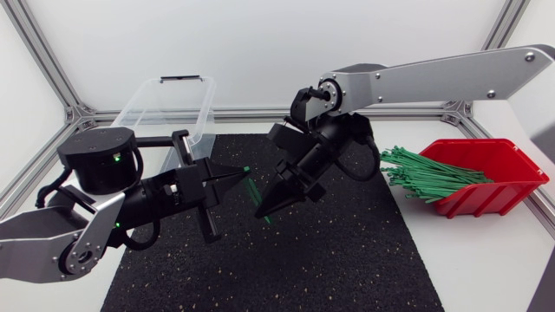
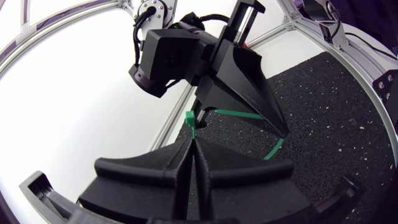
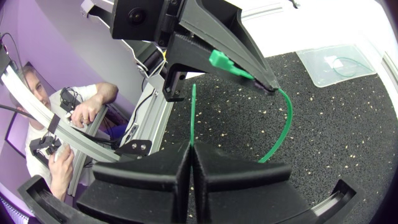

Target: Take a green cable tie from the red box, thread the tail through the head to close it, then place it in the transparent bin on the left.

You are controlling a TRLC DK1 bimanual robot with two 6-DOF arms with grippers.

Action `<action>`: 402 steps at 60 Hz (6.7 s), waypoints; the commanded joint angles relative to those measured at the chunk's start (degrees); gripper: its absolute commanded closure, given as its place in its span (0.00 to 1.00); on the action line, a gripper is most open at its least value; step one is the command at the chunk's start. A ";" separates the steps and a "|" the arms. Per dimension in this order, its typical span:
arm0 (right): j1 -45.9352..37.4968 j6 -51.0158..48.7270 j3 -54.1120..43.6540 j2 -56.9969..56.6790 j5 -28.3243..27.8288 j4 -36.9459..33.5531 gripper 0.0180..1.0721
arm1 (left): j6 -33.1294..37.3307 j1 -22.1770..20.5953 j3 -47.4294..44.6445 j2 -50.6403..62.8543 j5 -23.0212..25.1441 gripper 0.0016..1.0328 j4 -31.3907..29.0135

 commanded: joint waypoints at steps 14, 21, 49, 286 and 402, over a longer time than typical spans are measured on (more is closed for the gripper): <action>-1.10 -2.04 3.79 4.12 -2.36 -5.71 0.95 | 1.78 -1.24 -1.55 0.49 -1.45 0.97 2.18; -1.54 -2.57 4.93 5.09 -2.89 -7.73 0.95 | 1.69 -1.50 -1.37 0.49 -1.37 0.97 2.36; -1.63 -6.00 5.55 5.97 -5.00 -11.51 0.95 | 1.96 -2.20 -1.11 1.64 -2.24 0.97 2.80; -4.27 -4.77 11.70 1.84 -3.24 -13.62 0.48 | -0.24 -7.83 -2.16 3.31 -7.52 0.97 6.57; -3.83 5.08 20.84 6.41 -3.15 -8.79 0.95 | 2.92 -15.39 -5.59 2.16 -10.68 0.97 6.66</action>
